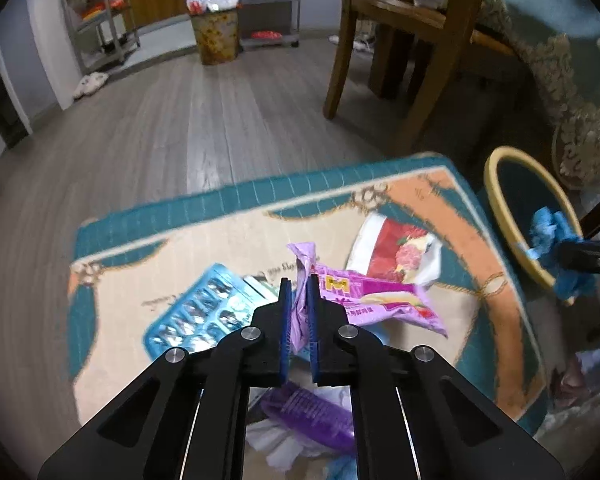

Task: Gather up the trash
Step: 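Grasp the pink snack wrapper with the left tool while the right holds the cloth, then move both tools over the wastebasket and release the cloth and wrapper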

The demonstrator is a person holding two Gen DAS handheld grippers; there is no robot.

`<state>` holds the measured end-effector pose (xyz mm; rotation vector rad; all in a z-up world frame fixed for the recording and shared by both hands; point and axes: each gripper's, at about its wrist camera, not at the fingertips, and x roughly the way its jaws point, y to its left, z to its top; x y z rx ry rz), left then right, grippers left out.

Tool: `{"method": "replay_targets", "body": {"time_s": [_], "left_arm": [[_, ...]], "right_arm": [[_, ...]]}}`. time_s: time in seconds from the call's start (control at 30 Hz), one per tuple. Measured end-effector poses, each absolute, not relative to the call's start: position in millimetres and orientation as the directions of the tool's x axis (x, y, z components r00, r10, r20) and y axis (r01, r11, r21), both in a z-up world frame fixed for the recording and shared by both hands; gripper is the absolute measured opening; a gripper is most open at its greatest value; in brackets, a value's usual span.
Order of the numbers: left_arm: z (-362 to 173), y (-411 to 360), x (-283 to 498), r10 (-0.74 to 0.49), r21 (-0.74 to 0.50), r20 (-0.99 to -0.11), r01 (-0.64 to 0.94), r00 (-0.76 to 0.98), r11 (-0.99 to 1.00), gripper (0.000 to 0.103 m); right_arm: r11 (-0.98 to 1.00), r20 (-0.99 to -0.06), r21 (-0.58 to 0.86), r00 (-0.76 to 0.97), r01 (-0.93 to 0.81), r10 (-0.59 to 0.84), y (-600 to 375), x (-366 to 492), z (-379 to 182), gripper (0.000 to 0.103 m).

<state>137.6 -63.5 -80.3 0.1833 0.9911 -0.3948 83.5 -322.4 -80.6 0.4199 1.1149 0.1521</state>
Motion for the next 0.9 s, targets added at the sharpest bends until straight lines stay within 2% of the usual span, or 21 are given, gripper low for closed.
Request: {"method": "replay_targets", "body": {"time_s": [0.23, 0.33, 0.4, 0.57, 0.9], "left_arm": [[1, -57, 120, -0.278, -0.023, -0.776, 0.414, 0.567, 0.91, 0.006], [23, -64, 105, -0.253, 0.043, -0.761, 0.436, 0.597, 0.899, 0.006], [28, -66, 97, -0.254, 0.049, -0.748, 0.432, 0.613, 0.9, 0.006], [23, -77, 95, -0.318, -0.053, -0.736, 0.417, 0.598, 0.907, 0.006], [19, -139, 89, -0.396, -0.062, -0.72, 0.515, 0.57, 0.855, 0.006]], "right_arm": [[0.902, -0.804, 0.424, 0.49, 0.075, 0.337, -329, 83, -61, 0.039], [0.911, -0.798, 0.408, 0.509, 0.061, 0.323, -331, 80, -52, 0.039], [0.911, -0.792, 0.407, 0.521, 0.061, 0.319, -335, 78, -48, 0.039], [0.904, -0.779, 0.417, 0.548, 0.09, 0.305, -351, 75, -41, 0.039], [0.935, -0.774, 0.334, 0.6, 0.12, 0.2, -384, 70, -23, 0.039]]}}
